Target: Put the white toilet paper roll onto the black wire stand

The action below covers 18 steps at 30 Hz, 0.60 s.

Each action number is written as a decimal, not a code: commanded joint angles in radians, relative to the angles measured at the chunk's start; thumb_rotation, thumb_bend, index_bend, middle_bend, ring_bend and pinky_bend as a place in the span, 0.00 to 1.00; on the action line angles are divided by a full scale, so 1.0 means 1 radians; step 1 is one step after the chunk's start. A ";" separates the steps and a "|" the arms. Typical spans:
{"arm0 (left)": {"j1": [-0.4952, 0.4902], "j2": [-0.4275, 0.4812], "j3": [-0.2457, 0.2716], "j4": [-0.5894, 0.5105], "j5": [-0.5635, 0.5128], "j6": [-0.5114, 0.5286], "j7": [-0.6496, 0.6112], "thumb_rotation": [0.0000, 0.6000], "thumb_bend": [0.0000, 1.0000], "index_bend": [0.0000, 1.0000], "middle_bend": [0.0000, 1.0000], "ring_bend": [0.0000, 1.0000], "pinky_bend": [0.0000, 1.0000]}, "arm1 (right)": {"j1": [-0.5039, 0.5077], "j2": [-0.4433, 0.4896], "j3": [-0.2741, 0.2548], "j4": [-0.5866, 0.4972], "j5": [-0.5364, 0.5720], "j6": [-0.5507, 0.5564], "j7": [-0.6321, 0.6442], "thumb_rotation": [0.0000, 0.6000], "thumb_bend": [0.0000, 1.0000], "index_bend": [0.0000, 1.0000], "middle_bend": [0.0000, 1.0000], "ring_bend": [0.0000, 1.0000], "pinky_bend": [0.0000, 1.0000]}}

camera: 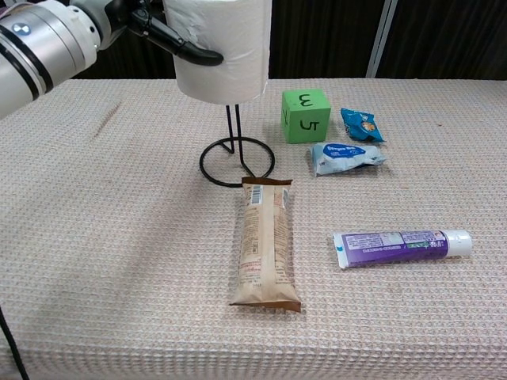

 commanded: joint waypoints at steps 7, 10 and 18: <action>0.003 -0.025 0.029 0.074 0.035 -0.041 -0.061 1.00 0.27 0.01 0.18 0.29 0.41 | 0.001 -0.009 -0.004 0.012 0.004 -0.016 0.002 1.00 0.39 0.00 0.00 0.00 0.00; 0.006 -0.033 0.027 0.091 0.056 -0.029 -0.107 1.00 0.21 0.00 0.02 0.13 0.30 | 0.001 -0.011 -0.003 0.017 0.006 -0.018 0.005 1.00 0.39 0.00 0.00 0.00 0.00; 0.012 -0.051 0.017 0.117 0.092 0.011 -0.160 1.00 0.14 0.00 0.00 0.06 0.21 | 0.002 -0.008 0.001 0.011 0.016 -0.029 -0.005 1.00 0.39 0.00 0.00 0.00 0.00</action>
